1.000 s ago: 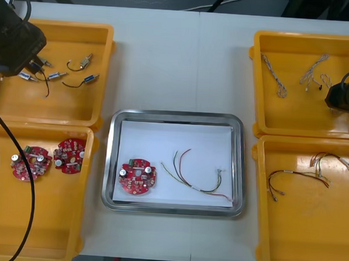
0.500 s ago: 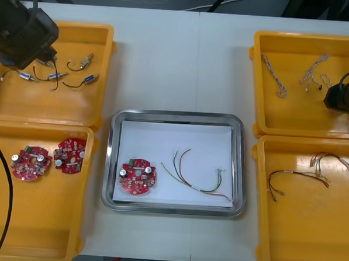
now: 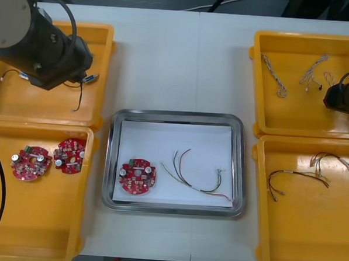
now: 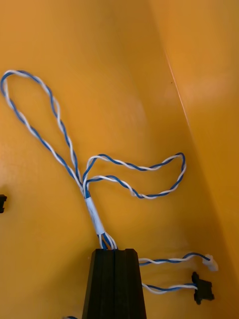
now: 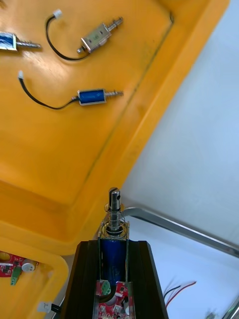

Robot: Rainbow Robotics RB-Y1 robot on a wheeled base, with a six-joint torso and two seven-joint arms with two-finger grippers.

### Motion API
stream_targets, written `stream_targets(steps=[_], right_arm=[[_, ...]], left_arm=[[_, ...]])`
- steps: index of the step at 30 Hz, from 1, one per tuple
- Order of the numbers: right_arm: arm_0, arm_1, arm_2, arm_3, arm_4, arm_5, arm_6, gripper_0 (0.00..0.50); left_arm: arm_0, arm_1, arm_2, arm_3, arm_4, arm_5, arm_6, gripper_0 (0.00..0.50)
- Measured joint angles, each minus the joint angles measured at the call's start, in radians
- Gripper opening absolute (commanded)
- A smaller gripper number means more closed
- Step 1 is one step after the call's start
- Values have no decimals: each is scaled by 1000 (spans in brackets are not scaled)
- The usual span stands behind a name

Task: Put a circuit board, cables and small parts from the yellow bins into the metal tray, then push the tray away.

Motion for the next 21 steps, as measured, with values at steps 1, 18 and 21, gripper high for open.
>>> stream_targets(steps=[1, 18, 21], right_arm=[[-1, 0, 0, 0, -3, 0, 0, 0], [-134, 17, 5, 1, -15, 206, 1, 0], [-146, 35, 5, 1, -18, 224, 1, 0]], left_arm=[[0, 0, -16, -4, 4, 0, 0, 0], [19, -41, -223, -47, 9, 0, -4, 0], [31, -44, -266, -48, -6, 0, -14, 0]])
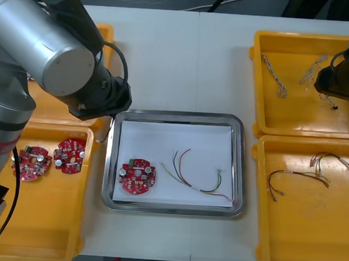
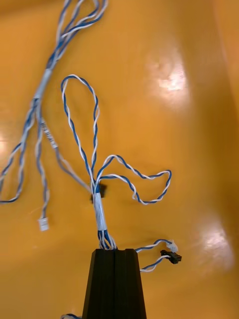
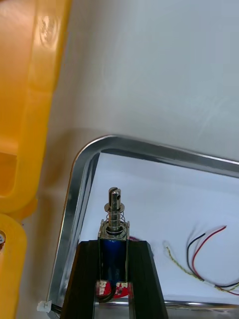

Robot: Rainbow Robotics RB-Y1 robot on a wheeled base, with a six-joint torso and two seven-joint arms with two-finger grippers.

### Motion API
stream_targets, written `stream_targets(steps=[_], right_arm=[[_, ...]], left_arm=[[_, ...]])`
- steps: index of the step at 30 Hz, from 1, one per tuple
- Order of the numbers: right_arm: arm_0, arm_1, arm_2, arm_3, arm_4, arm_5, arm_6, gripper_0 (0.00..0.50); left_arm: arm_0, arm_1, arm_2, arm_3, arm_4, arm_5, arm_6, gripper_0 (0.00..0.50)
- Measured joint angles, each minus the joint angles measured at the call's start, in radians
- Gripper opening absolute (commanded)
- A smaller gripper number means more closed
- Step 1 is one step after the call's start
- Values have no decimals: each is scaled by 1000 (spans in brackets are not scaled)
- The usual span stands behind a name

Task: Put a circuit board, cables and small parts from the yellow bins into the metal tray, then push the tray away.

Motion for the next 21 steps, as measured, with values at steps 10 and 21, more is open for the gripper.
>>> stream_targets(steps=[10, 21], right_arm=[[-16, 75, 0, 0, 0, 85, 0, 0], [-17, 90, 0, 0, 0, 158, 0, 0]], left_arm=[[46, -5, -124, -2, -82, 0, -80, 0], [47, -35, -182, 14, -126, -25, -80, 0]])
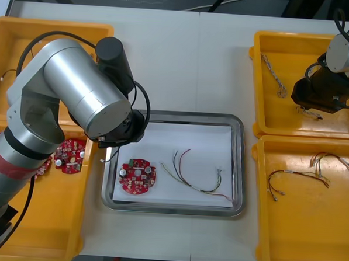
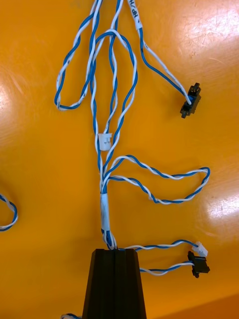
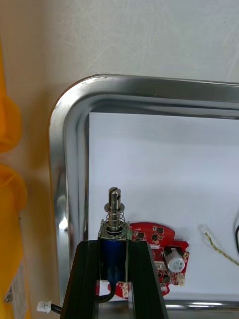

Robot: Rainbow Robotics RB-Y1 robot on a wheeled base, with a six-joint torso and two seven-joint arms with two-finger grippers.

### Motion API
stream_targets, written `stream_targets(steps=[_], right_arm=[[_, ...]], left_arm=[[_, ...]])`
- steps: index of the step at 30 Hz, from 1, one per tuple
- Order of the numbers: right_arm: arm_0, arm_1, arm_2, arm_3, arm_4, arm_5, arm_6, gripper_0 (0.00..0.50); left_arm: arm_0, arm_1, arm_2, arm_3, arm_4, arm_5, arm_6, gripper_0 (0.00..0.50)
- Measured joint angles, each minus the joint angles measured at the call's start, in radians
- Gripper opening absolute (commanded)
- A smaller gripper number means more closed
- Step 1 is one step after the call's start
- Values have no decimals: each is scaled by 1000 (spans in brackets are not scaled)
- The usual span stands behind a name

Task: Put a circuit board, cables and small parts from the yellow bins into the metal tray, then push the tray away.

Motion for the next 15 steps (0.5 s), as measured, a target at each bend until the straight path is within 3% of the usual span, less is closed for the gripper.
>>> stream_targets(steps=[1, 3, 4, 6, 9, 15], right_arm=[[0, 0, 0, 0, 0, 0, 0, 15], [0, 0, 0, 0, 1, 0, 0, 123], [0, 0, 0, 0, 1, 0, 0, 259], [0, 0, 0, 0, 1, 0, 0, 461], [0, 0, 0, 0, 2, 0, 0, 500], [-8, 0, 0, 0, 2, 1, 0, 500]], left_arm=[[0, -2, -5, 9, -6, -18, 0, 0], [0, -10, -15, 36, -19, -53, 0, 0], [0, -14, -18, 49, -24, -67, 0, 0], [0, -24, -23, 76, -34, -88, 0, 0], [0, -34, -27, 104, -43, -109, 0, 0], [0, -37, -43, 118, -47, -123, 0, 0]])
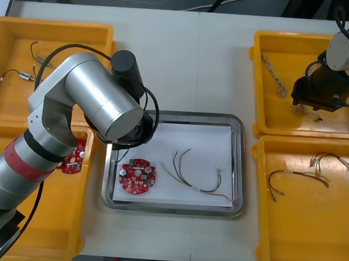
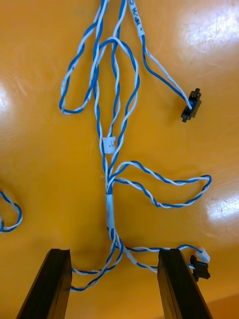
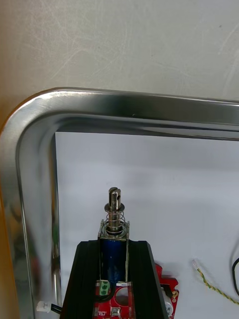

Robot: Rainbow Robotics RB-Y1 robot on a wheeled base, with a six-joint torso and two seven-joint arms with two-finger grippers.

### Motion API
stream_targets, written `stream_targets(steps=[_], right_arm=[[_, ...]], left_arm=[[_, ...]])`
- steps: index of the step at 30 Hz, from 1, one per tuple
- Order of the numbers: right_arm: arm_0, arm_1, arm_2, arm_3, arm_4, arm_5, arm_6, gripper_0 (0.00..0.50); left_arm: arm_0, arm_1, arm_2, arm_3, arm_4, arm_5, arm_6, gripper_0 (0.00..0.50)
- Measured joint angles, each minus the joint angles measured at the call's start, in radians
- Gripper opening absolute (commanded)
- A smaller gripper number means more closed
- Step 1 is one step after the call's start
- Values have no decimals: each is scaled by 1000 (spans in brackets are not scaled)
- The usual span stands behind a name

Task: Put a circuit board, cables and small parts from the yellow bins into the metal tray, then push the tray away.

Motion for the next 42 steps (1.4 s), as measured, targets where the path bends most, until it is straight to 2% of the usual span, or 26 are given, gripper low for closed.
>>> stream_targets(steps=[11, 18, 28, 29, 30, 31, 32, 33, 35, 37, 40, 42], right_arm=[[-39, 0, 0, 15, 9, 6, 3, 500], [-109, 0, 0, 185, 5, -31, 67, 500], [-160, 1, 0, 315, 0, -95, 67, 500], [-160, 2, 0, 318, -1, -98, 67, 500], [-160, 2, 0, 320, -1, -100, 67, 500], [-160, 3, 0, 322, -1, -102, 67, 500], [-160, 5, -1, 323, -1, -102, 67, 500], [-160, 6, -1, 325, -1, -102, 67, 500], [-160, 10, -1, 327, 0, -102, 67, 500], [-161, 13, -1, 329, 3, -102, 67, 500], [-161, 17, -1, 333, 12, -99, 67, 500], [-161, 19, -2, 333, 17, -94, 67, 500]], left_arm=[[0, -1, -32, 70, -35, -92, -1, 0], [0, -9, -35, 103, -57, -114, -2, 0], [0, -12, -35, 109, -59, -119, -3, 1], [0, -12, -35, 109, -59, -119, -3, 19], [0, -12, -35, 109, -59, -119, -4, 69], [0, -12, -35, 110, -59, -119, -4, 163], [0, -12, -35, 110, -59, -119, -4, 201], [0, -12, -35, 110, -59, -119, -4, 235], [0, -12, -35, 110, -59, -119, -5, 251], [0, -12, -35, 110, -60, -120, -9, 318], [0, -12, -35, 110, -61, -120, -16, 500], [0, -12, -35, 110, -62, -121, -16, 500]])
